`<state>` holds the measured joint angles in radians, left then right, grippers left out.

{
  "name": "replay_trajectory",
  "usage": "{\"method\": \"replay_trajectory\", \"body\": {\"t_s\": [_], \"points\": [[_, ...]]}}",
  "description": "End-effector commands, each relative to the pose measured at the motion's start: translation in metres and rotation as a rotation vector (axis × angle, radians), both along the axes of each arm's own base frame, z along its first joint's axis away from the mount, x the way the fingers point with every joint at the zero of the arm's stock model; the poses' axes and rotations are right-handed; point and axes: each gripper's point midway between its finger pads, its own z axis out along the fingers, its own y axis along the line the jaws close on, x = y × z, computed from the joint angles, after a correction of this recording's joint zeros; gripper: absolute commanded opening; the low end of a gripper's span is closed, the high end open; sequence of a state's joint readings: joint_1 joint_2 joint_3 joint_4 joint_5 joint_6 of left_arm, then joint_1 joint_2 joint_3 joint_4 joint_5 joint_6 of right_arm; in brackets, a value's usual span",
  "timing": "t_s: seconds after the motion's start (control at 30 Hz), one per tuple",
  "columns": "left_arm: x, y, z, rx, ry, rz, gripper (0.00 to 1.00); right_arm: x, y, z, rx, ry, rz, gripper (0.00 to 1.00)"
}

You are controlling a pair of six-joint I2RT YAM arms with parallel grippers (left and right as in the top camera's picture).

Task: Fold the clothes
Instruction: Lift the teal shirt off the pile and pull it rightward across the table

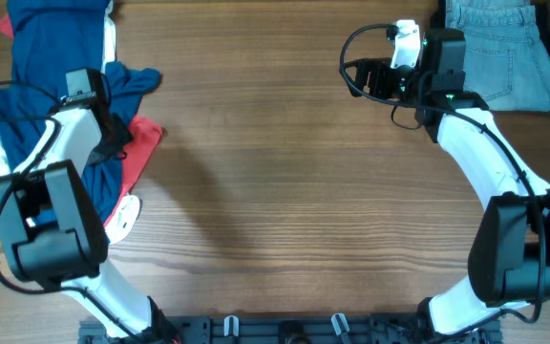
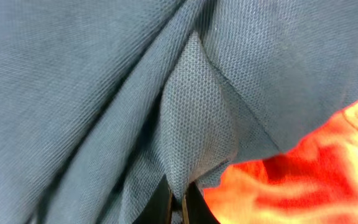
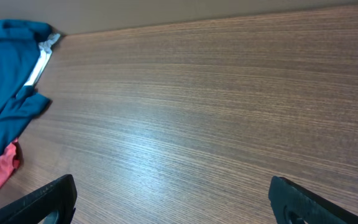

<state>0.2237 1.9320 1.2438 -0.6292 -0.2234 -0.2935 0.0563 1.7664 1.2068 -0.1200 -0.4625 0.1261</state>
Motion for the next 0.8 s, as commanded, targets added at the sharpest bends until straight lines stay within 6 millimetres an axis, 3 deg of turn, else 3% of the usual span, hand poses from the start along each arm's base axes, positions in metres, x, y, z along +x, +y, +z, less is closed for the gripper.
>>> {"method": "replay_trajectory", "body": {"t_s": [0.0, 0.2, 0.33, 0.47, 0.63, 0.77], "points": [[0.008, 0.006, 0.056, 0.041, -0.122, 0.012, 0.04, 0.005, -0.001, 0.0, -0.023, -0.015, 0.0, 1.0], [0.009, -0.007, 0.149, 0.019, -0.372, 0.069, 0.04, 0.005, -0.001, 0.0, 0.02, 0.014, -0.036, 1.0], [0.018, -0.053, 0.222, -0.098, -0.625, -0.029, 0.04, 0.005, 0.001, 0.002, 0.057, 0.032, -0.052, 1.0], [0.026, -0.11, 0.278, -0.2, -0.823, -0.17, 0.04, 0.001, 0.007, 0.006, 0.099, 0.036, -0.007, 1.0], [0.042, -0.184, 0.33, -0.27, -1.031, -0.348, 0.04, -0.007, 0.009, 0.018, 0.194, 0.049, 0.048, 1.0], [0.053, -0.22, 0.362, -0.312, -1.179, -0.409, 0.04, -0.012, 0.004, 0.025, 0.245, 0.057, 0.081, 1.0]]}}
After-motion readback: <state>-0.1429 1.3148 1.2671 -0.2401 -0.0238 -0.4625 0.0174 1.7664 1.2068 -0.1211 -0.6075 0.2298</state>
